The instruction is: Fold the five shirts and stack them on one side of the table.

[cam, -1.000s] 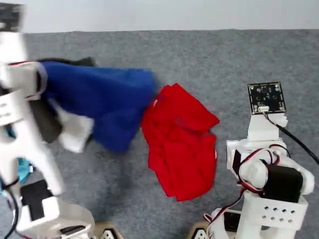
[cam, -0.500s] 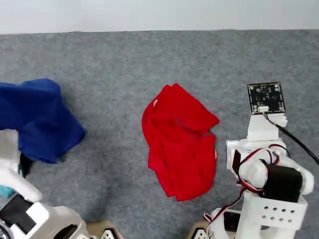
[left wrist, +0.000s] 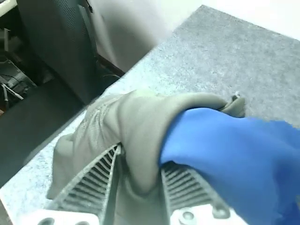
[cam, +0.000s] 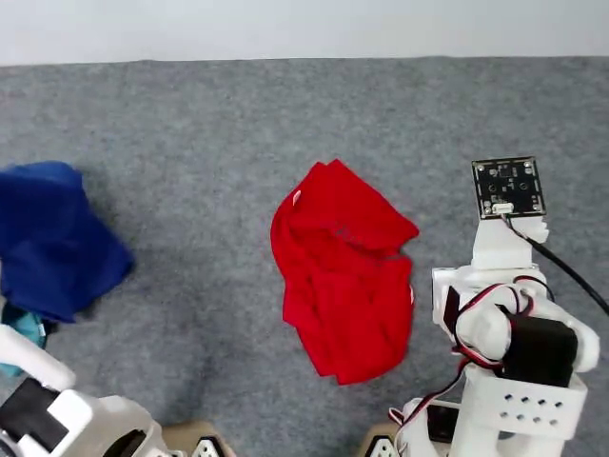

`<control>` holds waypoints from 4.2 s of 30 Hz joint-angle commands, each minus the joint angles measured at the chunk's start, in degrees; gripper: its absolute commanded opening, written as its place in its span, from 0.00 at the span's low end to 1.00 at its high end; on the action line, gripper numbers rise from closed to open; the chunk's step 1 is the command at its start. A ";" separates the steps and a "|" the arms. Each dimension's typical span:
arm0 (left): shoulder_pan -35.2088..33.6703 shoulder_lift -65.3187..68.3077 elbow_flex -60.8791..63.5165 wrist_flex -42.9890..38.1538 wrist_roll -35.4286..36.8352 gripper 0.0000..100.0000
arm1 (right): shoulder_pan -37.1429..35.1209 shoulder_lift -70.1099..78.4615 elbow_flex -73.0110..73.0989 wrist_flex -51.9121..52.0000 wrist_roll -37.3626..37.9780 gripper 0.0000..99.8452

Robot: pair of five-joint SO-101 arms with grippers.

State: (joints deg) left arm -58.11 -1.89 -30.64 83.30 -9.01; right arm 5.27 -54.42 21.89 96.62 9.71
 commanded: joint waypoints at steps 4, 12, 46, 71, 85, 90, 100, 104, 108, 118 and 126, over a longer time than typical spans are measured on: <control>1.76 -4.22 2.68 -3.69 0.97 0.13 | 0.22 0.66 -0.18 0.13 -0.35 0.01; 1.85 -4.40 -2.33 -2.81 0.88 0.29 | 0.22 0.31 -0.18 0.57 -0.35 0.01; 85.19 -3.69 30.81 1.14 0.79 0.02 | 16.66 0.13 -14.07 4.97 -0.26 0.01; 90.55 15.38 49.80 -17.49 -3.34 0.22 | 23.96 0.13 -14.15 5.58 -0.18 0.01; 78.68 11.25 29.23 -2.99 0.44 0.00 | 23.78 0.13 -14.15 5.49 4.04 0.01; 69.89 3.96 24.04 -0.09 4.22 0.00 | 23.78 0.22 -14.15 5.49 5.27 0.01; 53.01 -3.16 23.96 6.51 5.27 0.00 | 23.69 0.66 -14.15 5.49 5.27 0.01; 52.75 -1.93 23.96 8.44 4.84 0.02 | 23.52 0.75 -14.07 5.49 5.27 0.01; 58.11 0.18 23.96 11.87 1.58 0.15 | 19.65 0.31 -11.43 5.32 5.27 0.01; 64.35 0.00 23.43 15.74 1.49 0.25 | 9.19 0.84 -8.26 4.97 4.92 0.01; 44.22 -10.11 20.97 15.47 1.32 0.25 | -5.32 3.56 -2.64 4.53 4.92 0.01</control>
State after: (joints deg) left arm -6.42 -6.64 -7.43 98.33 -7.08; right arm 5.27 -54.24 19.43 100.75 14.46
